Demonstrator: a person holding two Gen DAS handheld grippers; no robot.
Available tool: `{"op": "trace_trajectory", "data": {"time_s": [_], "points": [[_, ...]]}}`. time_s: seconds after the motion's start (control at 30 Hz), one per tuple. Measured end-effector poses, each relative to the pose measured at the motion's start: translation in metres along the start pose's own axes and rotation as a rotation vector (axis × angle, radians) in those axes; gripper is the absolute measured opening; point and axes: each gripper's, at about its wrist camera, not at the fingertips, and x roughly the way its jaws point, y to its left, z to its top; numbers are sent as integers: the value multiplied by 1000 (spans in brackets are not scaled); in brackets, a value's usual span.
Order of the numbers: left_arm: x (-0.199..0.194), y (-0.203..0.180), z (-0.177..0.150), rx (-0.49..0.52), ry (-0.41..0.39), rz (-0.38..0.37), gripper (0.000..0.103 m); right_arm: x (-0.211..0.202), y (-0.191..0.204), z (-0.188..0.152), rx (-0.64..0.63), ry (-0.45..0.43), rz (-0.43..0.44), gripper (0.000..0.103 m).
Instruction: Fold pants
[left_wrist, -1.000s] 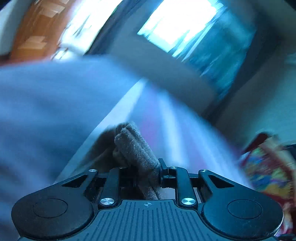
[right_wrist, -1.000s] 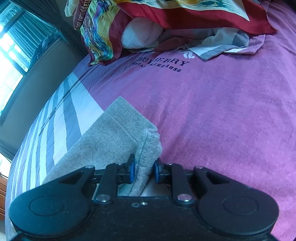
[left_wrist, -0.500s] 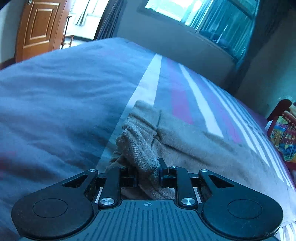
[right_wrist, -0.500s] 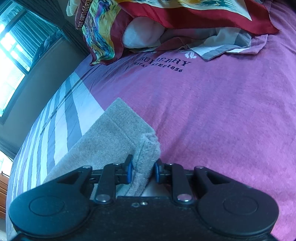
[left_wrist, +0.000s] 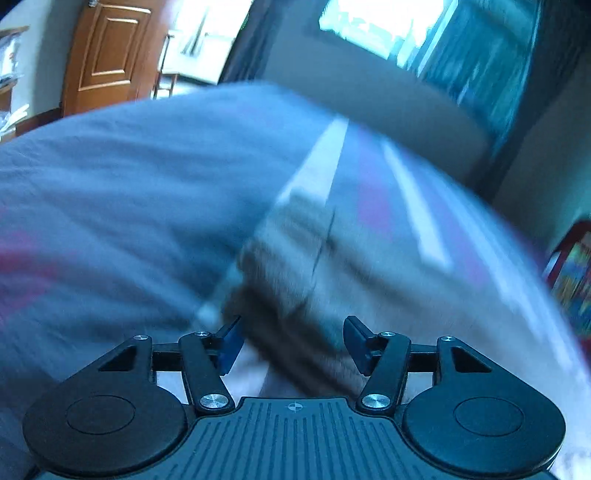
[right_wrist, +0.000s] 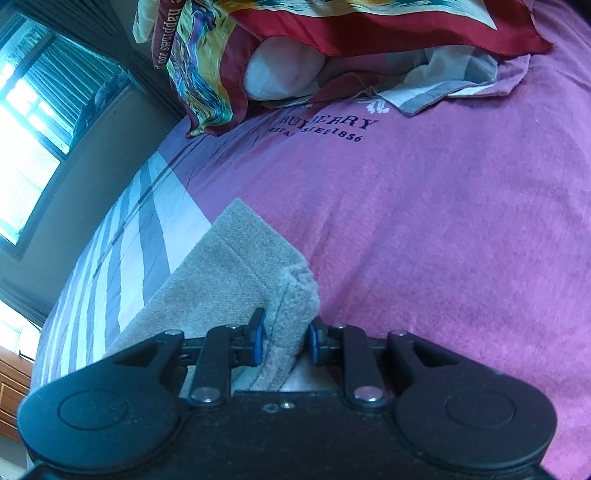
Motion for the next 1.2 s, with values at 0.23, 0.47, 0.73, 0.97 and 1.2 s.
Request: {"op": "trace_trajectory", "data": {"time_s": [0.23,0.47,0.73,0.97,1.2], "points": [[17,-9,-7,2,28,44,64,-7,15,2,-35,-12,-38,17],[-13,-13,-21,32,-35,52,64,-32,91,2,-241,-108,-26,17],[-52,-7,-56,11,-51,10,66,-32,238,-61,-527,-89,175,17],[-64,-10,-71,88,-36,8,70,3,332,-173,-726,125,345,17],[-63,-1,-74,42,-47,-18,72,29,335,-263,-955,247,293,18]]}}
